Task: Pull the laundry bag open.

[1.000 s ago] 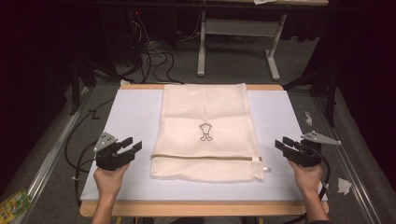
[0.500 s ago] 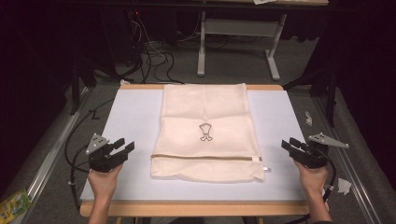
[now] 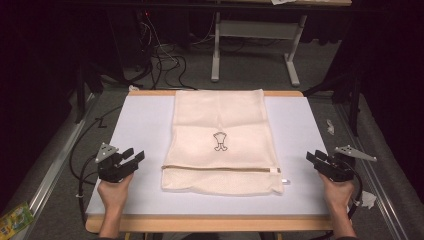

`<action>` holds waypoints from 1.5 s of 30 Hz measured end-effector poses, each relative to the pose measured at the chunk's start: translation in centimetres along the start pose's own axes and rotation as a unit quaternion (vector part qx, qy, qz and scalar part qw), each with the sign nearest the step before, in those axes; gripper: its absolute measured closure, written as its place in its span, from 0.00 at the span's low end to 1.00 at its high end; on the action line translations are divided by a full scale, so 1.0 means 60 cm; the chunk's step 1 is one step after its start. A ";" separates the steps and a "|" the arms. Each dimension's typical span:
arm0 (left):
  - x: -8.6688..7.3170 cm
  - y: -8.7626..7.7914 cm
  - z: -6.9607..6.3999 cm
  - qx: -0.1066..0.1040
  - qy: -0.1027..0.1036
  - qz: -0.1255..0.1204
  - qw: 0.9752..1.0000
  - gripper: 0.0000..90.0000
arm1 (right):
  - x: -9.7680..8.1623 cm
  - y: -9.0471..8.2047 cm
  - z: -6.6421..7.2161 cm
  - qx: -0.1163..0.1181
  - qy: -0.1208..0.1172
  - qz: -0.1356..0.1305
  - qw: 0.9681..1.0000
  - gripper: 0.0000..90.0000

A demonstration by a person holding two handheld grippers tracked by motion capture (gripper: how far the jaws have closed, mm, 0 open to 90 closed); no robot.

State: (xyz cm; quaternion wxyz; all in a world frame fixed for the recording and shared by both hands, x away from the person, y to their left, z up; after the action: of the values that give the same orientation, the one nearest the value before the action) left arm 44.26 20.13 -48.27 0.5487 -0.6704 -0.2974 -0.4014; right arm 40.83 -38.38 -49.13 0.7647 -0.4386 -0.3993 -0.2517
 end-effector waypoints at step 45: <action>-0.032 0.079 0.011 0.064 0.016 0.037 0.997 0.56 | -0.016 0.055 -0.016 -0.035 -0.012 0.042 0.998 0.63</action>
State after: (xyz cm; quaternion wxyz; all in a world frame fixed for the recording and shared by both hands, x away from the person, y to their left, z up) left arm 47.44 19.82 -52.32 0.6099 -0.6378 -0.2882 -0.3717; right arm 43.06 -37.57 -51.76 0.7542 -0.4841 -0.3807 -0.2276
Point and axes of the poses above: each handheld gripper's, and its own axes: y roughly forward along the jaws, x roughly out of its top, z roughly to its left, the point moved 9 cm from there along y, roughly forward along the jaws, and after that the axes turned 14 degrees about x, right-handed, at the moved point
